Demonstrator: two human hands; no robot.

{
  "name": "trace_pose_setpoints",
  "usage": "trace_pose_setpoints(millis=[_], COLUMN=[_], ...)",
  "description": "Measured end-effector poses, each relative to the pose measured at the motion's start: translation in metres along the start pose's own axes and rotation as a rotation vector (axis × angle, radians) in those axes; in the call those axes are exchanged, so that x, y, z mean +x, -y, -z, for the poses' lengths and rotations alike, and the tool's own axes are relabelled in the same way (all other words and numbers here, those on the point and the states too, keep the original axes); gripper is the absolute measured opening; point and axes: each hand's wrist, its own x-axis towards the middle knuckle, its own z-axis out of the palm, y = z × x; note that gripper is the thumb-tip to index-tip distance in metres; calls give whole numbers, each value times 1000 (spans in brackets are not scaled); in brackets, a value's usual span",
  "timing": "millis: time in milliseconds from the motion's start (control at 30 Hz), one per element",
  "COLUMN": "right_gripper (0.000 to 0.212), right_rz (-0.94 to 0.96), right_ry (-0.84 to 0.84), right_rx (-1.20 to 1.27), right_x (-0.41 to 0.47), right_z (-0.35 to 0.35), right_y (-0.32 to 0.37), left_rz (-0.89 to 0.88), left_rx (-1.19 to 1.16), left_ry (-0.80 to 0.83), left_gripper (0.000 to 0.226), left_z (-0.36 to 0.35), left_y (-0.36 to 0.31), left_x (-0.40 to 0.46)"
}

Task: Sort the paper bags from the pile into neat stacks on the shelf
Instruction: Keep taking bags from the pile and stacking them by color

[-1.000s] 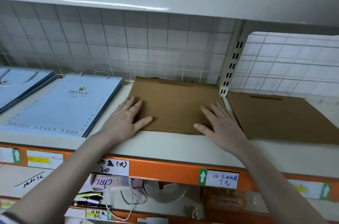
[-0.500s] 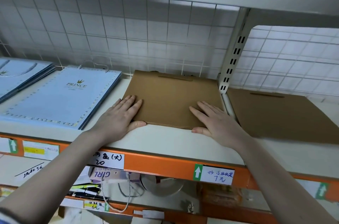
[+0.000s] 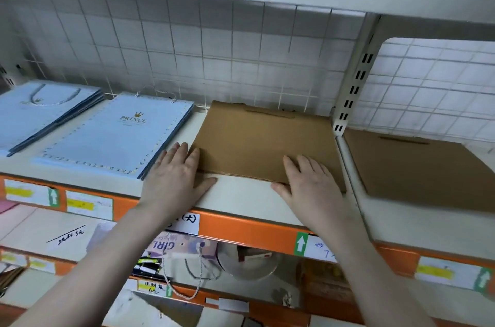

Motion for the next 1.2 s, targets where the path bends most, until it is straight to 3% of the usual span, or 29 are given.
trace_pose_setpoints(millis=[200,367,600,733,1200], right_gripper=[57,57,59,59,52], right_rz=[-90,-105,22,144,303], right_ry=[-107,-200,-285,-219,-357], right_rx=[31,165,317,355,441], right_x=[-10,-11,-12,-10,104], right_z=[1,-1,1,14,15], right_y=[84,186,338,418,613], left_rz=[133,276,462,541,713], left_rx=[-81,-68,30,72,147], left_ry=[-103,-293,-266,-251,-382], left_gripper=[73,57,69,70,67], left_z=[22,27,44,58,64], left_y=[50,147,296,364,559], left_x=[-37,-94,-190,-229,-209])
